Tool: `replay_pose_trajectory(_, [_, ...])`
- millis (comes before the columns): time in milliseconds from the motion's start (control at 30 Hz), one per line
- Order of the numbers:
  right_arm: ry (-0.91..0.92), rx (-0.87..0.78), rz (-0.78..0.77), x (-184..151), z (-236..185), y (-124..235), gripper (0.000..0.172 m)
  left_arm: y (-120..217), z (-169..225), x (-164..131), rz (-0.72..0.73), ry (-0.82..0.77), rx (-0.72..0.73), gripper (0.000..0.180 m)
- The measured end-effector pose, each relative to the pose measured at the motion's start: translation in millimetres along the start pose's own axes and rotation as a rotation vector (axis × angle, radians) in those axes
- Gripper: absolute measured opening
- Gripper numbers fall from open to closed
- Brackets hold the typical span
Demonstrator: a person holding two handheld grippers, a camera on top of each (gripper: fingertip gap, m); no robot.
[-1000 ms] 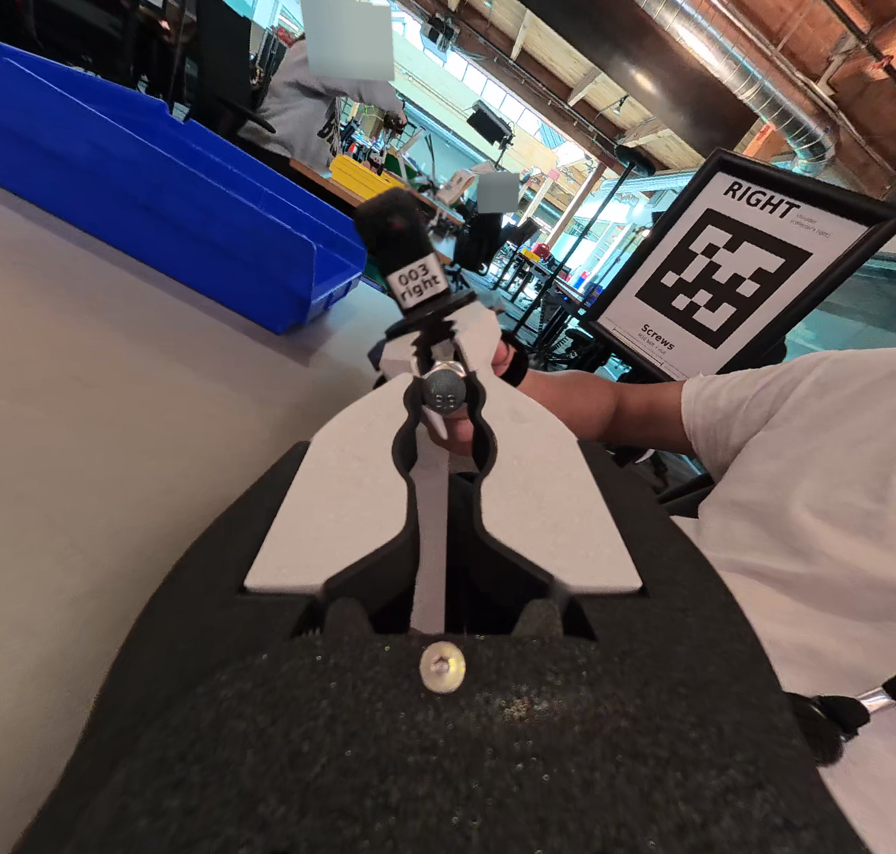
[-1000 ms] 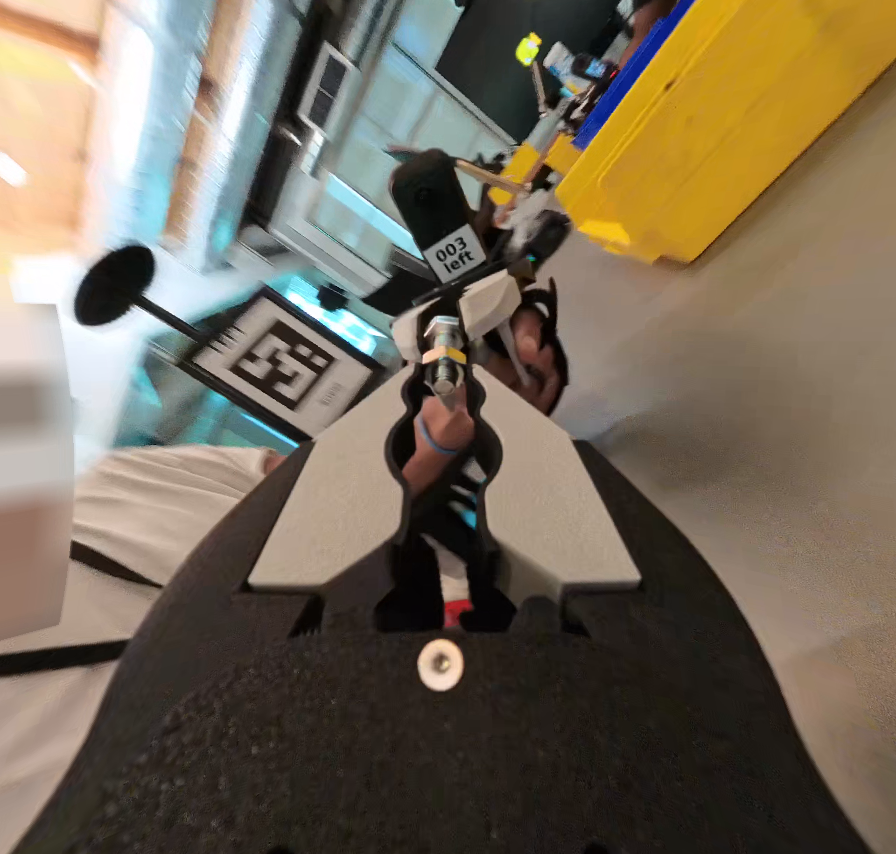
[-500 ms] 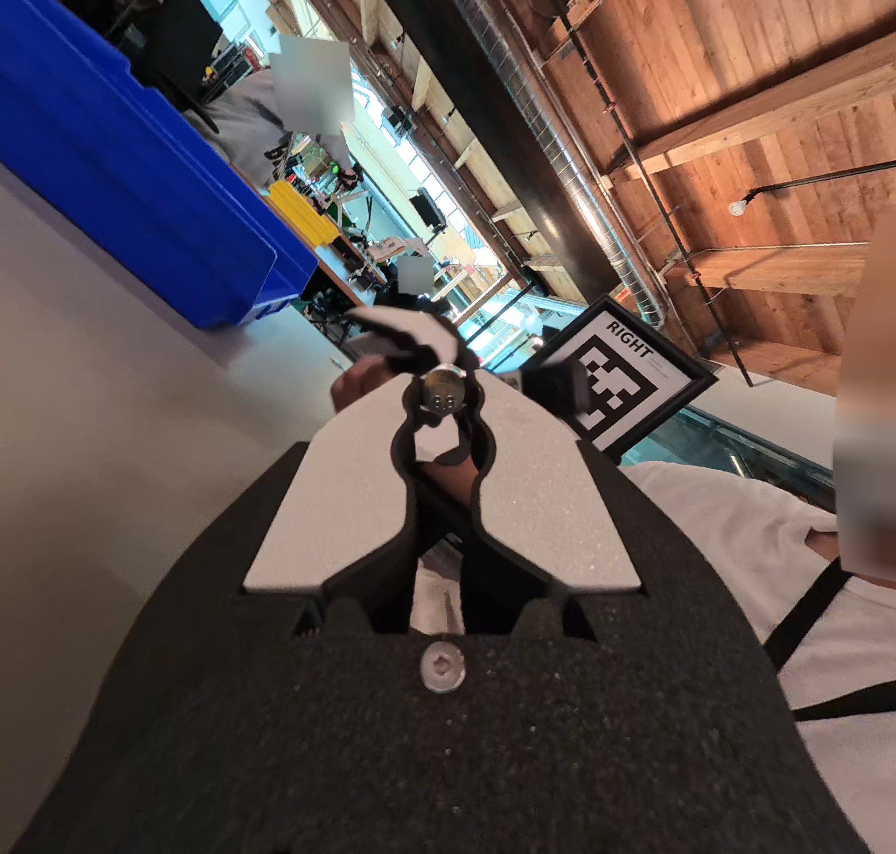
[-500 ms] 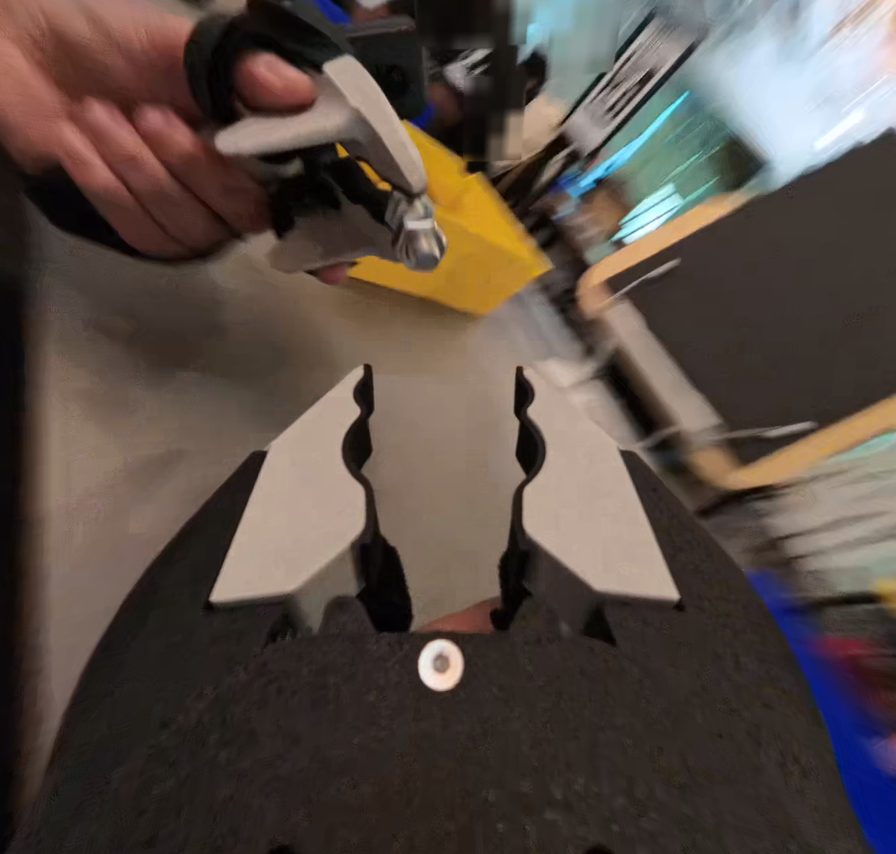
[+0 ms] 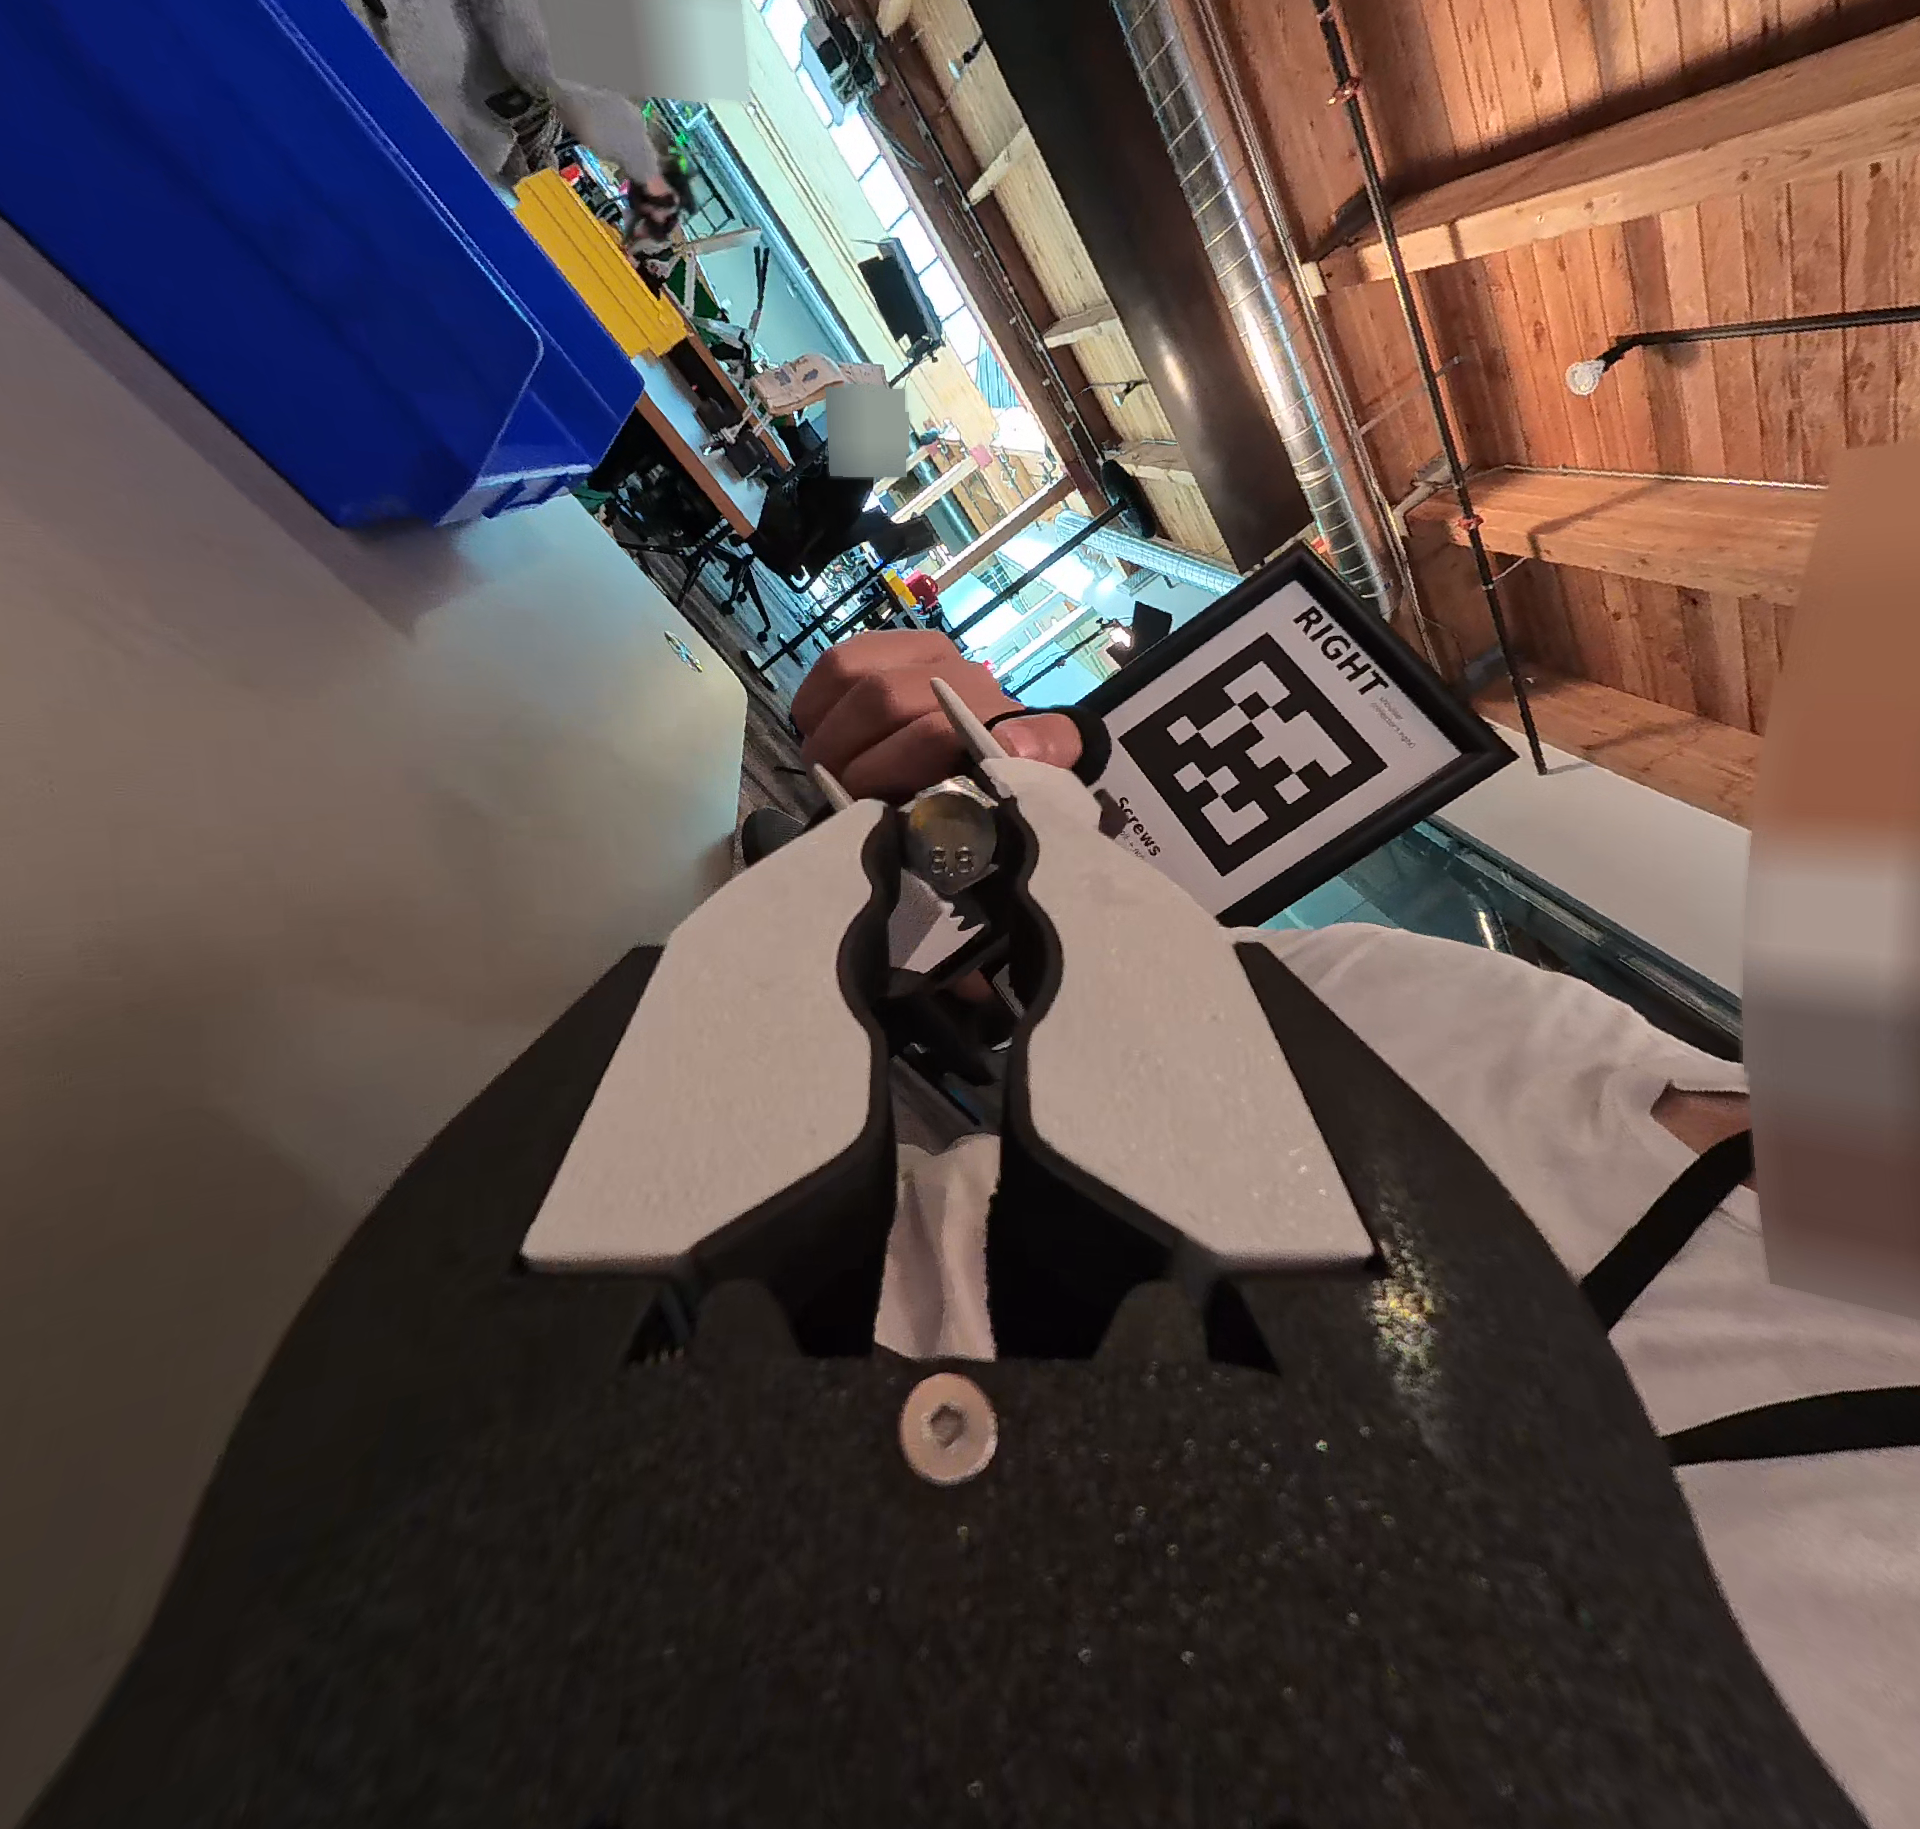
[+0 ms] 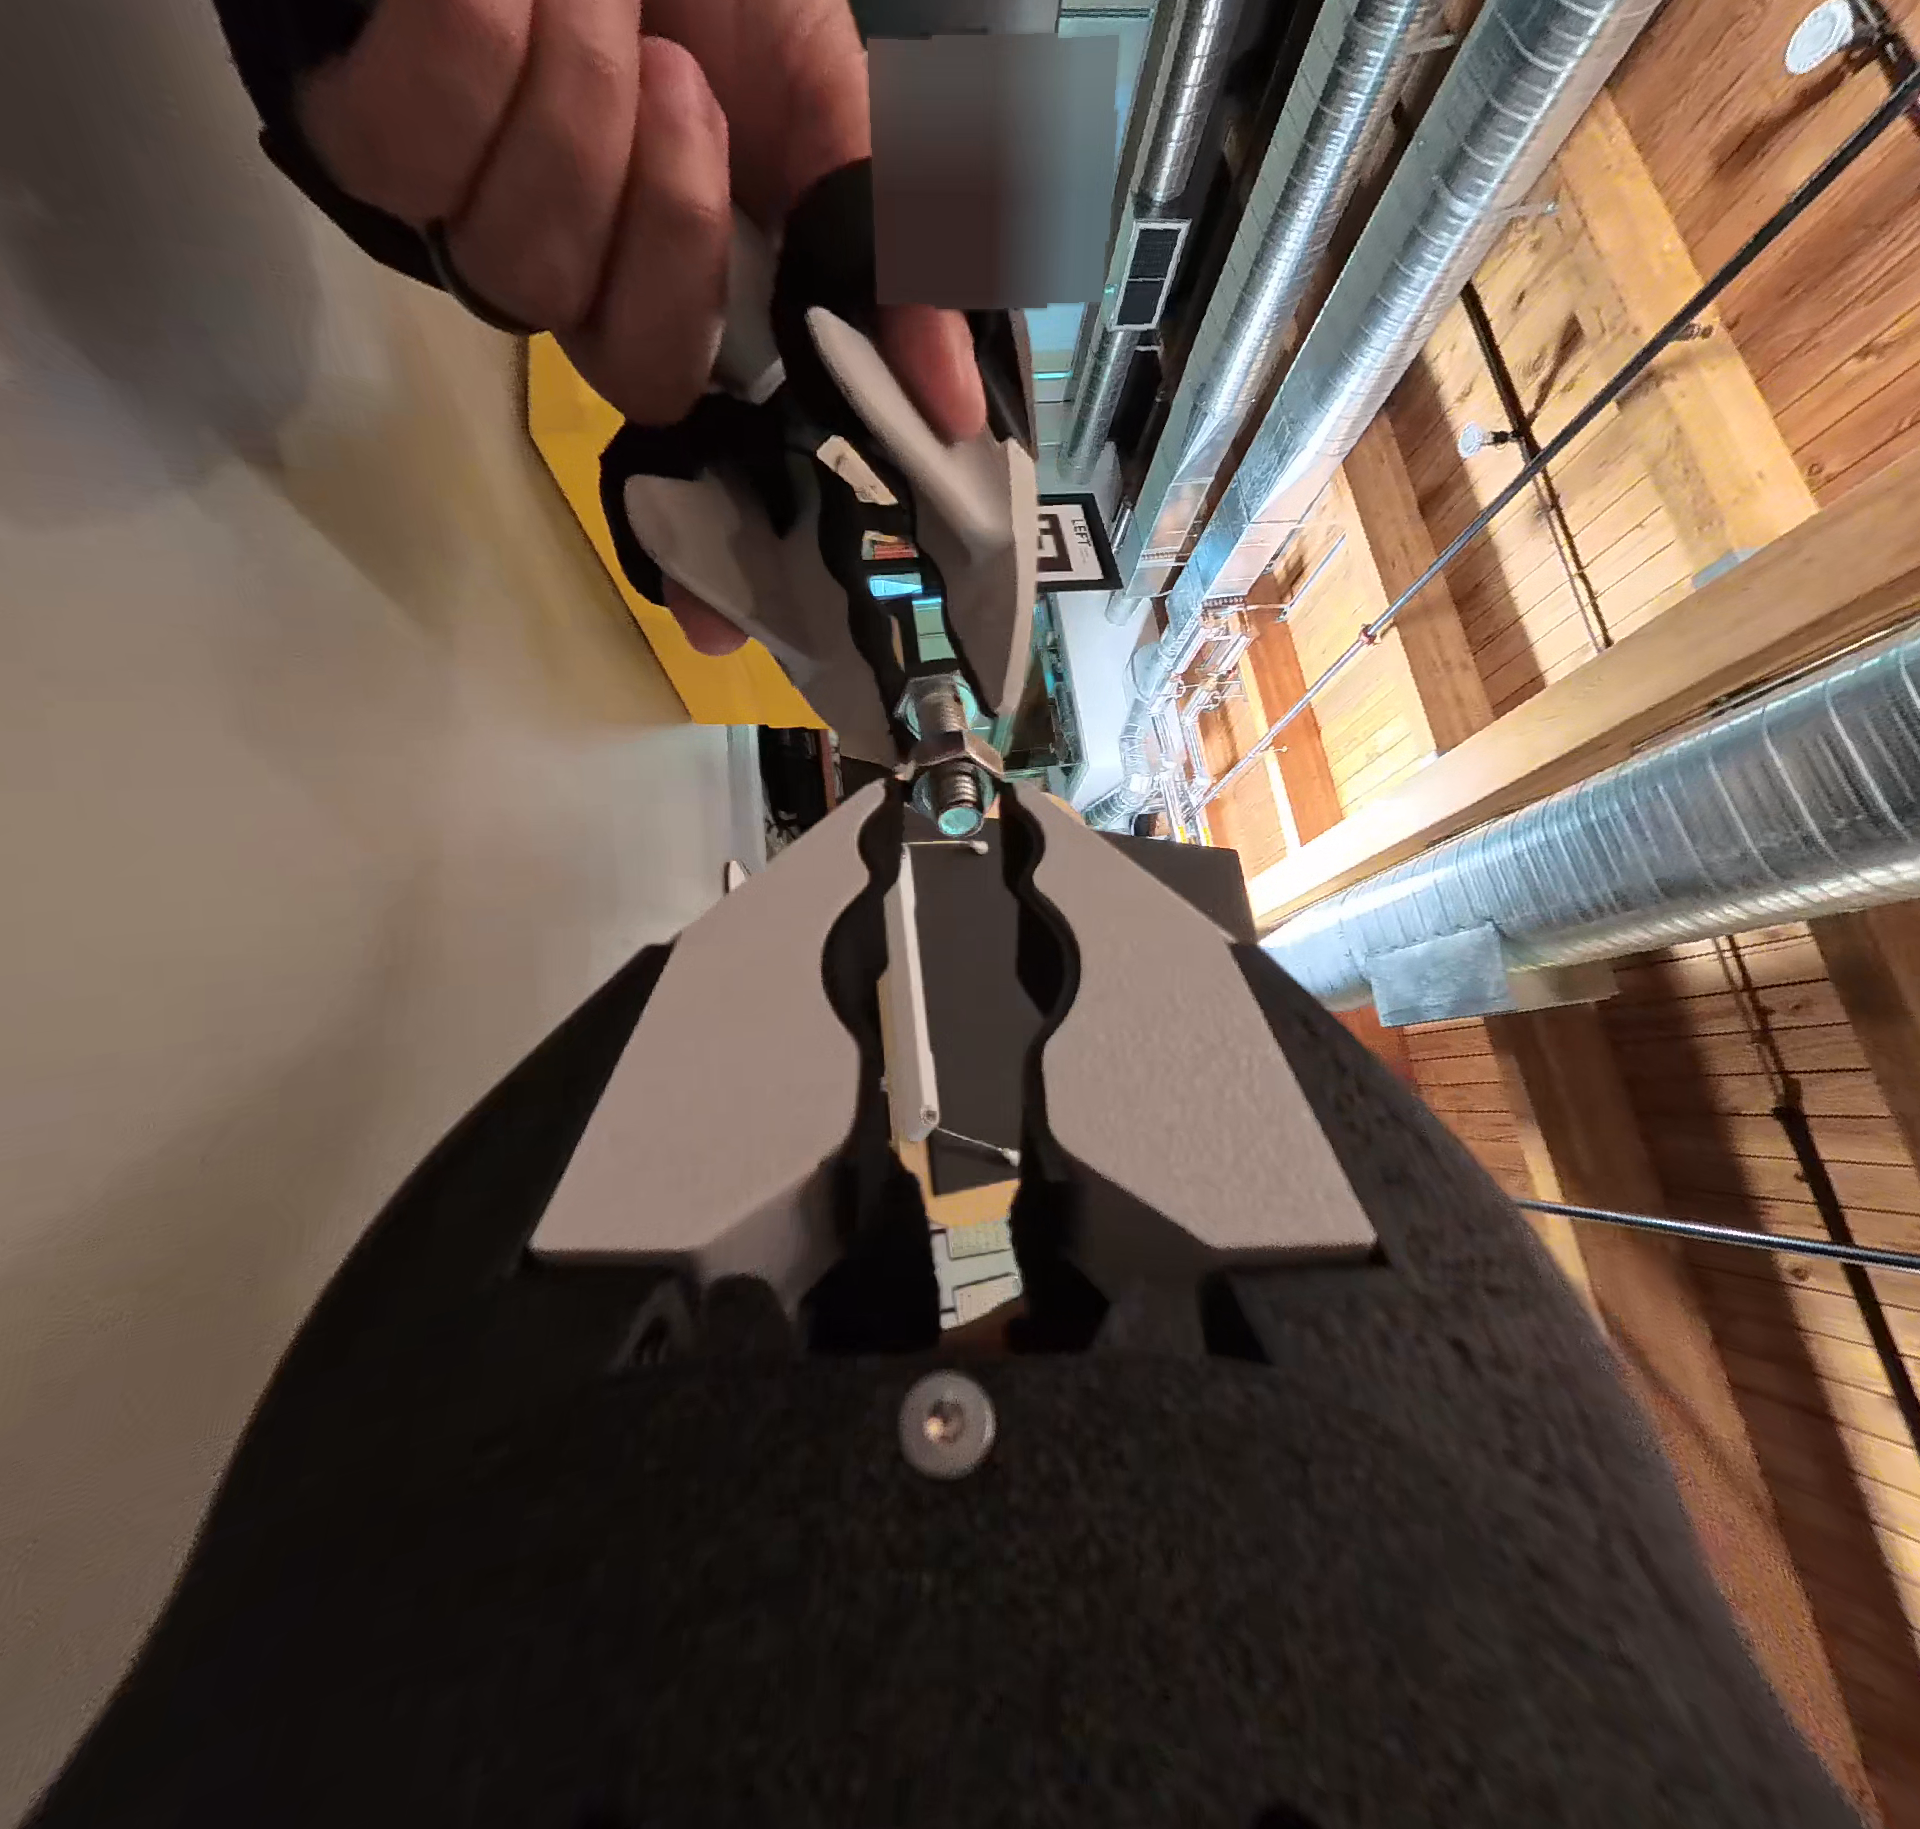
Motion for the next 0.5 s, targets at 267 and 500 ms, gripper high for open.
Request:
replay_pose_trajectory(267, [-0.499,0.180,0.149,-4,7,0,0.018,0,3,0,0.005,-0.081,0.037,0.017])
replay_pose_trajectory(500, [-1.624,0.579,0.549,-18,19,-12,0.017,7,10,7,0.055,-0.226,0.059,0.017])
Point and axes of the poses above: each gripper's, where its closed fingertips meet, y back along the fingers, x out of its top, z = x × y across the jaws, the point moved 5 cm from there along y, back along the fingers, and after that the axes turned 14 degrees about x, right-handed, at the moved point
